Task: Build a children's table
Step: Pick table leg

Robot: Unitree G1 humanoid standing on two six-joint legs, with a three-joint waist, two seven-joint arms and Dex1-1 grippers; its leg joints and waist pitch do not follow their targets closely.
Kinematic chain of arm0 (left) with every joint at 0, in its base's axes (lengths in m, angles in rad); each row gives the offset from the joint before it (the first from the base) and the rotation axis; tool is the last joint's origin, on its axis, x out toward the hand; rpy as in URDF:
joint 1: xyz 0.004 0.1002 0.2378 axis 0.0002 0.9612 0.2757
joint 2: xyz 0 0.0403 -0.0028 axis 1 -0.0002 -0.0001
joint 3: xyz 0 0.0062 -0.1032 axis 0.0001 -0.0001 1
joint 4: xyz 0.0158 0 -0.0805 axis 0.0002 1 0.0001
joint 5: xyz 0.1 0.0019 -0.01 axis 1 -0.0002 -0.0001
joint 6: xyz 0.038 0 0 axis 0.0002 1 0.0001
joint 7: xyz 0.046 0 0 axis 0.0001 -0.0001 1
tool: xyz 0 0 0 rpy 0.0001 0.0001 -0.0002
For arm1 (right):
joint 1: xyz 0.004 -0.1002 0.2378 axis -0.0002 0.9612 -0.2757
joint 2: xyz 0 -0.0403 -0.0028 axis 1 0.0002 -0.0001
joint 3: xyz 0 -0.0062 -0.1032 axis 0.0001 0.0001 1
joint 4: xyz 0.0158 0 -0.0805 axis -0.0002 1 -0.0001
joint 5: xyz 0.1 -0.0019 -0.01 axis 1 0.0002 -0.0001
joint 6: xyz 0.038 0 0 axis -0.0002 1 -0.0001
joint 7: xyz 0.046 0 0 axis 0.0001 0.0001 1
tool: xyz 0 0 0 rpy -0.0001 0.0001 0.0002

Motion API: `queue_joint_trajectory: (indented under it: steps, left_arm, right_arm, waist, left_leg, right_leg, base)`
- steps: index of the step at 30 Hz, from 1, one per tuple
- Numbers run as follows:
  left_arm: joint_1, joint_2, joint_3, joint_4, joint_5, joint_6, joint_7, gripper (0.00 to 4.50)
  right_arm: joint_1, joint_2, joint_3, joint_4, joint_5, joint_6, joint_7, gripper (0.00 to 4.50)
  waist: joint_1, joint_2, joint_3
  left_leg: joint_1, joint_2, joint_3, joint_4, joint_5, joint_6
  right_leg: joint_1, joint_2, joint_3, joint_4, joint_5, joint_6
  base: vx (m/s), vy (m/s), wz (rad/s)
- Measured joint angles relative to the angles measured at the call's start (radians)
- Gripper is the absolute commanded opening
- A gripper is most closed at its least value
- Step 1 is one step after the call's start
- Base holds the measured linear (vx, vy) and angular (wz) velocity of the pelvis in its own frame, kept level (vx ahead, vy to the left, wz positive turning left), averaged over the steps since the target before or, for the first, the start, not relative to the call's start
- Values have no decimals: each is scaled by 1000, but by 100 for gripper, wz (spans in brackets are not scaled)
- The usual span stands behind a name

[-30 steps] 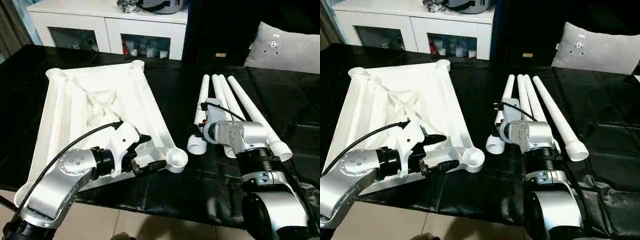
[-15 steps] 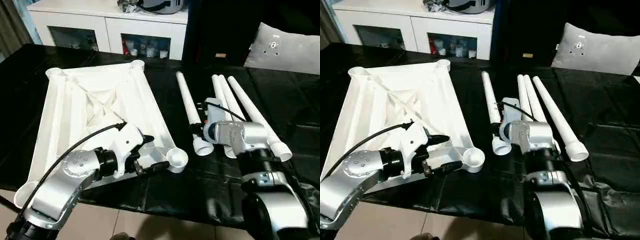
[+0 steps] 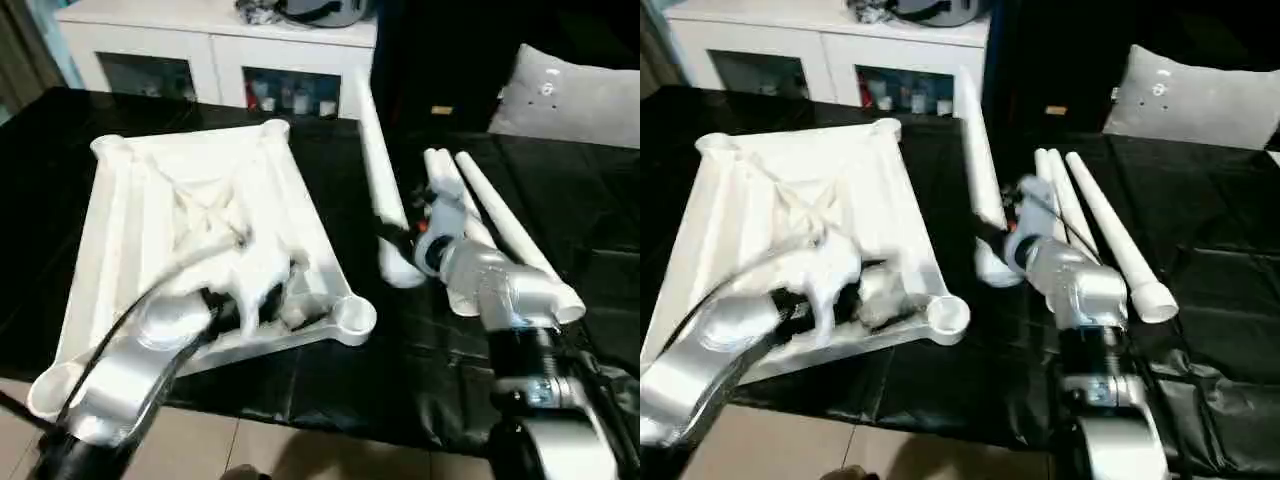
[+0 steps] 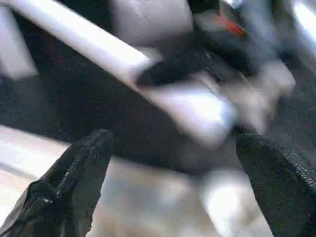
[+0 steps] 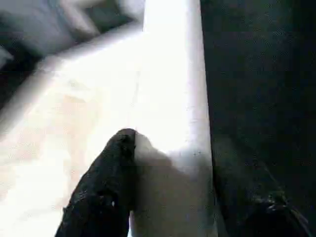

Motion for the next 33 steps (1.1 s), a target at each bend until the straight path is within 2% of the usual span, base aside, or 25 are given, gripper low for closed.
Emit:
queue_joint_trajectory:
  steps: [2, 3, 4, 8, 10, 14, 18, 27, 31, 33]
  left_arm:
    - [-67, -64, 73, 43, -69, 23, 51, 450]
    - [-83, -84, 101, 52, -101, 27, 61, 450]
    - [-101, -117, 137, 57, -156, 35, 72, 450]
    - [-129, -167, 195, 57, -267, 60, 91, 450]
    - [-161, -231, 252, 71, -345, 106, 124, 450]
    - [-214, -269, 299, 79, -427, 148, 158, 450]
    - [-222, -277, 292, 83, -449, 173, 163, 450]
    - [-247, -281, 237, 118, -419, 192, 180, 450]
    - [-247, -271, 196, 136, -354, 157, 184, 420]
    - [-247, -266, 192, 135, -341, 140, 184, 413]
  right_arm:
    - [36, -9, -8, -49, 79, -33, 118, 186]
    - [43, -9, -19, -62, 109, -34, 150, 186]
    - [58, -9, -50, -78, 152, -35, 190, 186]
    - [86, -9, -111, -107, 234, -27, 260, 186]
    - [130, -19, -118, -157, 287, -23, 310, 186]
    - [161, -27, -92, -191, 311, -24, 346, 186]
    - [184, -34, -71, -214, 300, -45, 348, 186]
    - [216, -14, 38, -319, 225, -126, 310, 186]
    - [228, -9, 123, -306, 76, -278, 260, 186]
    - [228, -8, 139, -292, 23, -327, 236, 186]
  waist:
    - [14, 0, 0]
    - [16, 0, 0]
    - [19, 0, 0]
    - [29, 0, 0]
    - [39, -1, 0]
    - [42, -1, 0]
    - [42, -1, 0]
    - [43, 0, 0]
    - [42, 0, 0]
    - [41, 0, 0]
  left_leg:
    - [-1, 0, 1, 1, 0, 1]
    - [-1, 0, 1, 1, 0, 2]
    - [-2, 0, 1, 1, 0, 3]
    - [-5, 0, 1, 3, 0, 6]
    - [-5, 0, 1, 3, 0, 6]
    - [-5, 0, 1, 3, 2, 9]
    - [-5, 0, 2, 3, 2, 9]
    - [-6, 0, 2, 1, 2, 9]
    - [-8, 0, 2, 0, 2, 9]
    - [-8, 0, 3, 0, 2, 10]
  right_leg:
    - [0, 0, 0, 0, 0, 0]
    - [0, 0, 0, 0, 0, 0]
    - [0, -1, 0, -1, 0, 1]
    - [-2, -1, -1, -1, 1, 1]
    - [-2, -2, -2, -1, 1, 1]
    - [-2, -2, -2, -1, 2, 3]
    - [-1, -2, -2, -2, 3, 4]
    - [-1, -3, -2, -7, 4, 6]
    - [-1, -3, -2, -10, 6, 7]
    - [-1, -3, -2, -10, 6, 7]
  base:
    - [0, 0, 0]
    - [0, 0, 0]
    - [0, 0, 0]
    - [0, 0, 0]
    - [0, 0, 0]
    - [0, 0, 0]
    - [0, 0, 0]
    - [0, 0, 0]
    - [0, 0, 0]
    - [0, 0, 0]
